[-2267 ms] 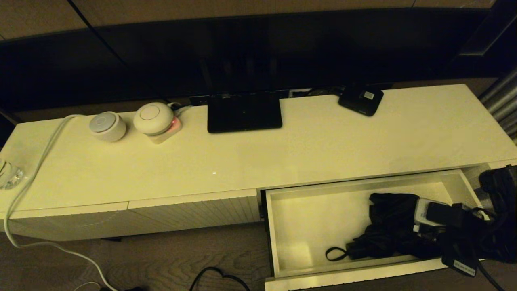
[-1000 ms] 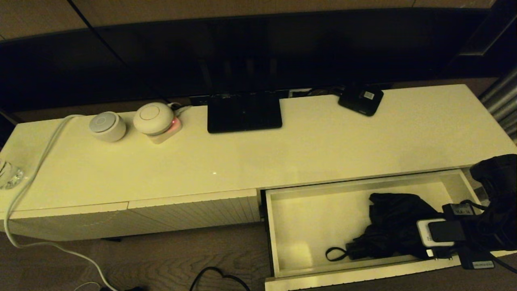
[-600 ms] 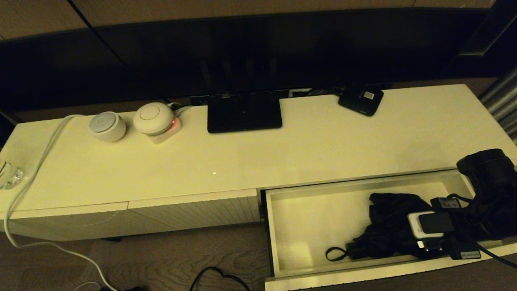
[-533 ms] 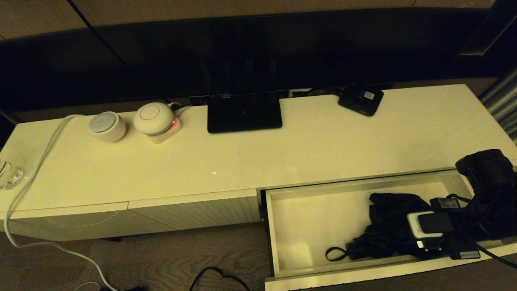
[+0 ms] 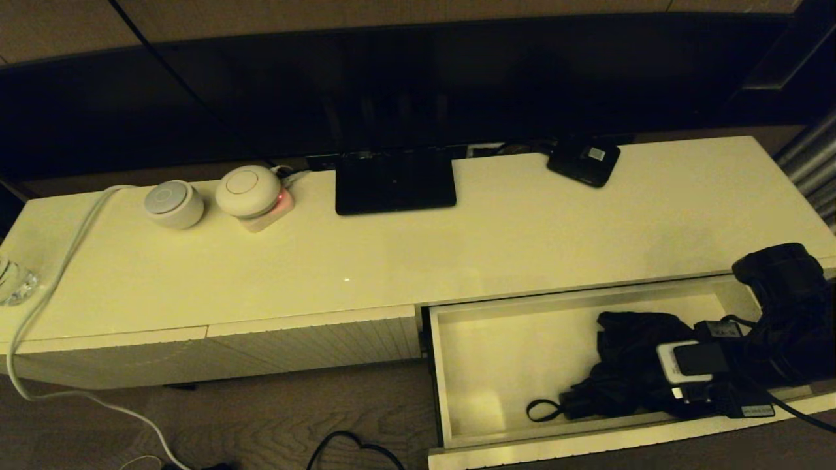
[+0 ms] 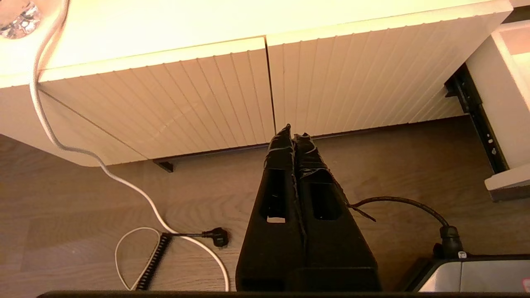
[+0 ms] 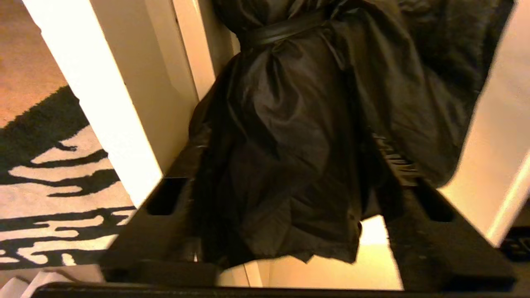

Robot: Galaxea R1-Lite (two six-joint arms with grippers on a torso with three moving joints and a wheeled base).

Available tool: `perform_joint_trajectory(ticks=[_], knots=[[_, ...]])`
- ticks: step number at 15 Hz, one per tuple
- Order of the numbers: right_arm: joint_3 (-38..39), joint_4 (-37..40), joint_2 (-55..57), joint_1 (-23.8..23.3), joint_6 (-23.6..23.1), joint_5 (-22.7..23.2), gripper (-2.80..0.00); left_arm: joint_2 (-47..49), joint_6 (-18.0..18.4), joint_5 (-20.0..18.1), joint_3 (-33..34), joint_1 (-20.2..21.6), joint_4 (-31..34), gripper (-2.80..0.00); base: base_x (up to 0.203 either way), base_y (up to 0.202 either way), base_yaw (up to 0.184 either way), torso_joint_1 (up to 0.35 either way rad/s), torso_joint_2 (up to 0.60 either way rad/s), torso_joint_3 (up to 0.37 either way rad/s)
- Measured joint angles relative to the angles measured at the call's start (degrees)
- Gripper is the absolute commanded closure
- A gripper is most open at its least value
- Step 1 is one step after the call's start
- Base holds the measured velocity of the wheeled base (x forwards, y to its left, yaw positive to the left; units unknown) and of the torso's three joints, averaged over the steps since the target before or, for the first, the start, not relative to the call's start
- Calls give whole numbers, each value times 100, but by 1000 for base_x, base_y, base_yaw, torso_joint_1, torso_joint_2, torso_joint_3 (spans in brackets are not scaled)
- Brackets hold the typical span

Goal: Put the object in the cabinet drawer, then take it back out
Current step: Take the umbrella out of the drawer and put it on the table

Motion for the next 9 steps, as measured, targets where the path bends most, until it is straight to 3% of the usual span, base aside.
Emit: perform_joint_trajectory(ticks=[9], knots=[[-197,-25,401,24,49,-53,-280,0,-2,0,0,0,0,0,0,0,0,0,0,0]])
